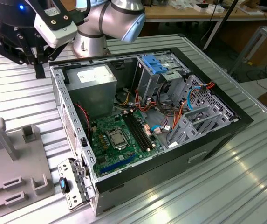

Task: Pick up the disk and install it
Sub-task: 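Reach for the disk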

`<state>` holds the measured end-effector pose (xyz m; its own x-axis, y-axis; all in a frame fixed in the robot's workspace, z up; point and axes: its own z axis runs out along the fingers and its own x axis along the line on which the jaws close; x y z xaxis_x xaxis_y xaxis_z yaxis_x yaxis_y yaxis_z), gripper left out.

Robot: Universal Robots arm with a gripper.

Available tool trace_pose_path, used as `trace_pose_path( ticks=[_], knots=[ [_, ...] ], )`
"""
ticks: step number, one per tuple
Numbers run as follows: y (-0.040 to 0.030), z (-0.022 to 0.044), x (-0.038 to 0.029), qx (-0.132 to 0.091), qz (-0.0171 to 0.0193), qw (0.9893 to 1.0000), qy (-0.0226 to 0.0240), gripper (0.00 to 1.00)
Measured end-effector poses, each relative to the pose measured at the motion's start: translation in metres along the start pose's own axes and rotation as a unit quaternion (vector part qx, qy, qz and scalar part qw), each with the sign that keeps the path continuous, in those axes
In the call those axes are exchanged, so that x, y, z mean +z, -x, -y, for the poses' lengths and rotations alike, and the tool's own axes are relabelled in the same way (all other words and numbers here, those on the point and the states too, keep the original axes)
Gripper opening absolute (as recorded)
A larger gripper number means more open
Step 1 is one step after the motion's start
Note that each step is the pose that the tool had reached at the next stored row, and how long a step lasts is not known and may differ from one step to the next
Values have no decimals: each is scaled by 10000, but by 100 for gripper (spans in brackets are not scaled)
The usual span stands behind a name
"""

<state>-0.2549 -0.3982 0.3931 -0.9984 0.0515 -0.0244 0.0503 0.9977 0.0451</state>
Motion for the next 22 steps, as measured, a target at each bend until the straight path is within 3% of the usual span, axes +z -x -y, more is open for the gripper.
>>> trace_pose_path(
  ticks=[8, 11, 18, 22],
  knots=[
    [-108, 6, -2, -7, 0, 10000, 0, 11],
    [-188, 10, -4, -12, 0, 10000, 1, 11],
    [-301, 15, -7, -22, -1, 10000, 1, 11],
    [-428, 19, -10, -32, -1, 10000, 1, 11]
  ],
)
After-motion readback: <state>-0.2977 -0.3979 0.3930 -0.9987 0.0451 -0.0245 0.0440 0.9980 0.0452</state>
